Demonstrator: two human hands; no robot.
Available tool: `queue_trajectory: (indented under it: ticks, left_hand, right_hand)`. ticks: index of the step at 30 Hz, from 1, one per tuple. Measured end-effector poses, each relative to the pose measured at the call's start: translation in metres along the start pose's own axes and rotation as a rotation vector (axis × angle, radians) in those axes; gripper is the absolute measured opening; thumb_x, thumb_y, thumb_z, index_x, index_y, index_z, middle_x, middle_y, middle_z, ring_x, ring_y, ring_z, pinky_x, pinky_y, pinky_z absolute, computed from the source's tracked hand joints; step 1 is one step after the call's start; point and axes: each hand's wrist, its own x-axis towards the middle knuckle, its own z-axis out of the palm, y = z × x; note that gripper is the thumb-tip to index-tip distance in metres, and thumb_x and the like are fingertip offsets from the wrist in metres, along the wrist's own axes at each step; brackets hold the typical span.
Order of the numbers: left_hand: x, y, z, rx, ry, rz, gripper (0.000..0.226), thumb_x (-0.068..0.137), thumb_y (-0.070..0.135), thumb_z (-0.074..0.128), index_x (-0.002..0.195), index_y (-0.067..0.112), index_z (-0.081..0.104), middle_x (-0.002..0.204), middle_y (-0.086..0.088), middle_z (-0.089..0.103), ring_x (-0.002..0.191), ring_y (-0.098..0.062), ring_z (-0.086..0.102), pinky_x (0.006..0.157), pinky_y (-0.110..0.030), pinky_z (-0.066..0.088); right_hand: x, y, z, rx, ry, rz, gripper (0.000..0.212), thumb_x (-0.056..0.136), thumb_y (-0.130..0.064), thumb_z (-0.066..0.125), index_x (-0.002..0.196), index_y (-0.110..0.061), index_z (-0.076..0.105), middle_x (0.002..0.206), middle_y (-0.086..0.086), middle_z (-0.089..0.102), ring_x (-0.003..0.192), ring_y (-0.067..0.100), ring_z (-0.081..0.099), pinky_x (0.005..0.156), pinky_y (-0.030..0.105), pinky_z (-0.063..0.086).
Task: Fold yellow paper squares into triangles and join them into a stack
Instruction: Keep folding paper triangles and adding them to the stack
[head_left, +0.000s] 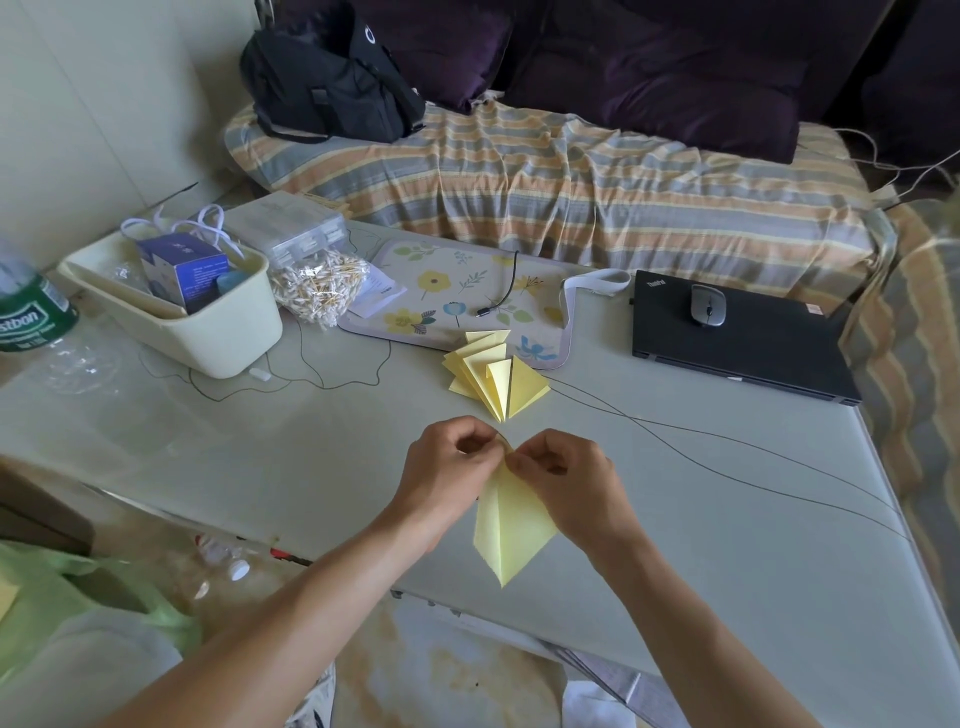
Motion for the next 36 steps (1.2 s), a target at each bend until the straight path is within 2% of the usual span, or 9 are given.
queue_trajectory:
  ticks: [4, 9, 12, 16, 20, 23, 27, 31, 36]
  left_hand:
    - [0.004, -0.001, -0.003, 0.003, 0.088, -0.017, 0.011, 0.090, 0.024, 0.066, 0.083, 0.022, 0.074, 0.071, 0.014, 0.068, 0.066, -0.005, 0.059, 0.062, -0.022, 0.048]
    - [0.006, 0.000, -0.005, 0.000, 0.130, -0.046, 0.009, 0.090, 0.022, 0.067, 0.087, 0.020, 0.075, 0.081, 0.010, 0.072, 0.077, -0.007, 0.063, 0.063, -0.020, 0.046]
    - [0.008, 0.000, -0.007, -0.013, 0.164, -0.064, 0.012, 0.092, 0.020, 0.065, 0.087, 0.018, 0.075, 0.084, 0.008, 0.073, 0.078, -0.009, 0.063, 0.066, -0.022, 0.047]
    - [0.009, -0.001, -0.008, 0.005, 0.171, -0.066, 0.011, 0.092, 0.020, 0.065, 0.087, 0.018, 0.074, 0.083, 0.008, 0.071, 0.077, -0.010, 0.062, 0.064, -0.022, 0.047]
    - [0.009, -0.003, -0.008, 0.042, 0.107, -0.057, 0.010, 0.090, 0.023, 0.066, 0.084, 0.024, 0.073, 0.077, 0.008, 0.067, 0.071, -0.013, 0.061, 0.072, -0.032, 0.055]
    - [0.005, -0.005, -0.004, 0.030, -0.019, -0.079, 0.010, 0.088, 0.023, 0.067, 0.083, 0.025, 0.075, 0.075, 0.006, 0.070, 0.063, -0.012, 0.064, 0.071, -0.030, 0.059]
    - [0.002, -0.004, 0.000, -0.081, -0.081, -0.105, 0.016, 0.091, 0.016, 0.062, 0.085, 0.018, 0.077, 0.083, -0.003, 0.075, 0.070, -0.014, 0.071, 0.076, -0.031, 0.064]
    - [0.001, 0.001, -0.004, -0.159, -0.139, -0.126, 0.031, 0.095, 0.006, 0.051, 0.087, 0.012, 0.080, 0.082, -0.005, 0.076, 0.073, -0.017, 0.075, 0.078, -0.032, 0.064]
    - [0.001, -0.005, -0.007, -0.134, -0.118, -0.056, 0.018, 0.093, 0.004, 0.065, 0.091, 0.014, 0.079, 0.079, -0.004, 0.073, 0.069, -0.019, 0.073, 0.076, -0.029, 0.064]
  right_hand:
    - [0.002, 0.002, -0.004, -0.033, -0.018, 0.050, 0.010, 0.091, -0.022, 0.069, 0.082, -0.018, 0.074, 0.080, -0.002, 0.073, 0.065, 0.007, 0.058, 0.049, 0.009, 0.039]
    - [0.002, 0.003, -0.005, -0.055, -0.042, 0.078, 0.012, 0.092, -0.018, 0.065, 0.085, -0.018, 0.075, 0.084, -0.002, 0.073, 0.073, 0.010, 0.062, 0.057, 0.017, 0.045]
    - [0.004, 0.004, -0.007, -0.057, -0.023, 0.081, 0.014, 0.093, -0.017, 0.064, 0.085, -0.019, 0.075, 0.082, -0.004, 0.072, 0.072, 0.010, 0.061, 0.053, 0.014, 0.043]
    - [0.005, 0.007, -0.007, -0.085, -0.013, 0.072, 0.014, 0.092, -0.014, 0.064, 0.084, -0.017, 0.075, 0.077, -0.006, 0.069, 0.068, 0.007, 0.060, 0.049, 0.008, 0.040]
    - [0.004, 0.007, -0.002, -0.162, 0.002, -0.014, 0.011, 0.090, -0.018, 0.067, 0.082, -0.016, 0.073, 0.073, -0.010, 0.069, 0.066, 0.003, 0.061, 0.054, 0.007, 0.042]
    - [0.005, 0.008, 0.002, -0.102, -0.005, -0.046, 0.010, 0.088, -0.026, 0.074, 0.080, -0.019, 0.072, 0.070, -0.010, 0.069, 0.062, -0.001, 0.059, 0.053, 0.008, 0.041]
    - [0.006, 0.007, 0.006, -0.116, 0.025, -0.094, 0.012, 0.087, -0.024, 0.074, 0.077, -0.021, 0.070, 0.070, -0.011, 0.070, 0.066, -0.002, 0.062, 0.056, 0.008, 0.042]
    - [0.006, 0.006, 0.005, -0.132, 0.059, -0.124, 0.013, 0.088, -0.021, 0.071, 0.075, -0.020, 0.069, 0.069, -0.011, 0.069, 0.068, -0.001, 0.061, 0.056, 0.008, 0.041]
    - [0.008, 0.007, 0.003, -0.103, 0.044, -0.112, 0.012, 0.086, -0.020, 0.072, 0.075, -0.022, 0.069, 0.066, -0.014, 0.068, 0.065, -0.001, 0.060, 0.057, 0.009, 0.042]
